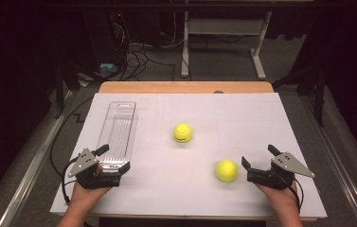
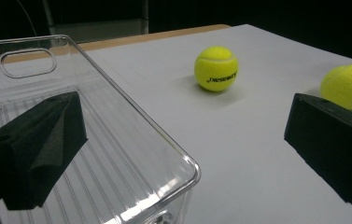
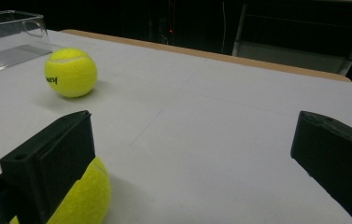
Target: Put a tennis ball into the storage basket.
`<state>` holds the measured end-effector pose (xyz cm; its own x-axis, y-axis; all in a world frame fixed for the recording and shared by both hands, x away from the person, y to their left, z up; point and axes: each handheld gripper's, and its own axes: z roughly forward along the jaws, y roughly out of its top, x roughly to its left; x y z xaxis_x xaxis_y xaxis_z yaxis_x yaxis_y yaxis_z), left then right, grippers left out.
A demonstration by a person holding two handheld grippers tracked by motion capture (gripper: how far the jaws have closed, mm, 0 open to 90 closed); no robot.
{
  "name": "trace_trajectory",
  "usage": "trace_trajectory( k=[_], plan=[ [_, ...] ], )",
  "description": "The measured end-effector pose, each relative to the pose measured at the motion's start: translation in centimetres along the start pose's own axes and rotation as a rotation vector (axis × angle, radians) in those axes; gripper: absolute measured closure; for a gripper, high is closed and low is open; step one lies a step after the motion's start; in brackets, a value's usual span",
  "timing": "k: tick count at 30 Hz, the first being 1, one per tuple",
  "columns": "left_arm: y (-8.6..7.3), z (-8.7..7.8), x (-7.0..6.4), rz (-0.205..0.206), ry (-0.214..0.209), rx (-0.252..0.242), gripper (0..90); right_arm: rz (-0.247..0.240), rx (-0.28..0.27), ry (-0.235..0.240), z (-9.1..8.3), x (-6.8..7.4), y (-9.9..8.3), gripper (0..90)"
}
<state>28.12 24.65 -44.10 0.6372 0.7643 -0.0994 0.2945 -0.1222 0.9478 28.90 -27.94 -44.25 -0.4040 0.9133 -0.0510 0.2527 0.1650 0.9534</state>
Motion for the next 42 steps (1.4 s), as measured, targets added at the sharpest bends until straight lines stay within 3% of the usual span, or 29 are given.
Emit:
trace_trajectory(
  k=[34,42],
  plan=[
    [0.27,-0.32,0.77,-0.026,-0.004,-0.048,0.2,-0.013,0.013,-0.005,-0.13,0.46,-0.10,0.0],
    [0.57,-0.43,0.65,-0.024,-0.007,-0.031,0.2,-0.012,0.015,-0.004,-0.08,0.44,-0.14,0.0]
  ],
)
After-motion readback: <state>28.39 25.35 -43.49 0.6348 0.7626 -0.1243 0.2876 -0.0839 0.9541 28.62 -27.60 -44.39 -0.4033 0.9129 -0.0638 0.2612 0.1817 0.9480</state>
